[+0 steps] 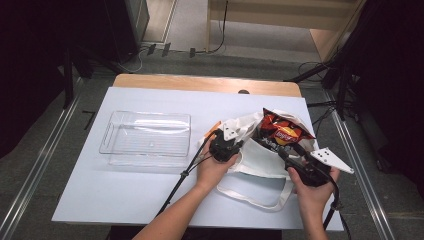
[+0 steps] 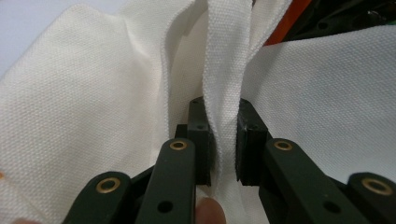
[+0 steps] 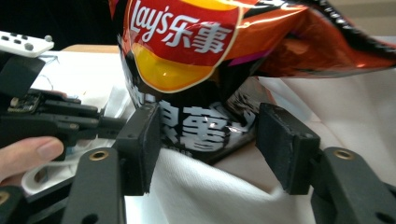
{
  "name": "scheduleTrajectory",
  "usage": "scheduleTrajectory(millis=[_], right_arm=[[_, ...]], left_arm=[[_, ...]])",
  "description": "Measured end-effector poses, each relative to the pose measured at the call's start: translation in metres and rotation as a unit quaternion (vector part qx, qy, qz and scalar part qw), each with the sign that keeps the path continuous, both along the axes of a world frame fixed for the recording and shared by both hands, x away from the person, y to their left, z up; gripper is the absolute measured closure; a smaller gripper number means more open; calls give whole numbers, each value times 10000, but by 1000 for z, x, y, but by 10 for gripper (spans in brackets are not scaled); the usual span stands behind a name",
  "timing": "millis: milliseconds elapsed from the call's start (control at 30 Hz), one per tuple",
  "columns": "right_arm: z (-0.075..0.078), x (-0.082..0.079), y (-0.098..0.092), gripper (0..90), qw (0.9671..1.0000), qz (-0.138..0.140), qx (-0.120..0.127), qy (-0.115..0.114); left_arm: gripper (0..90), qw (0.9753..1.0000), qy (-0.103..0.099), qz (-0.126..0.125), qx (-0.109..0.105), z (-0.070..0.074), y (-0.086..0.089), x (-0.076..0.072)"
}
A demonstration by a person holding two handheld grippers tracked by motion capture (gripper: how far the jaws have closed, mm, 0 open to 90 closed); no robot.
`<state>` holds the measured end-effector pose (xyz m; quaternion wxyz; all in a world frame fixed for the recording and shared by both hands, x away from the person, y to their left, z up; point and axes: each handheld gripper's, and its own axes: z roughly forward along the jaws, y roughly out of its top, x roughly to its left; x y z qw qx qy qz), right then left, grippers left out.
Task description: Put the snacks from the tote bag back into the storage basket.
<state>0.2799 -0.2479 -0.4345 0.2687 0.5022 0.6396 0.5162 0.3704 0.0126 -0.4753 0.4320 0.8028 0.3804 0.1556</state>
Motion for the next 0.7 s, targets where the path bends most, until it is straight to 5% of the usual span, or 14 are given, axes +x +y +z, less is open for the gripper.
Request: scheduleTrajectory(millis=[300, 500, 700], right_arm=[[10, -4, 21, 731, 9993, -58, -148, -347], [15, -7, 24, 785, 9985, -85, -242, -477], [26, -8, 27, 891, 9974, -125, -142, -693]], left_arm=[[801, 10000, -11, -5, -33, 0, 0, 0], [801, 10000, -44, -13, -75, 0, 1, -1], [792, 9996, -260, -5, 100, 0, -2, -5]])
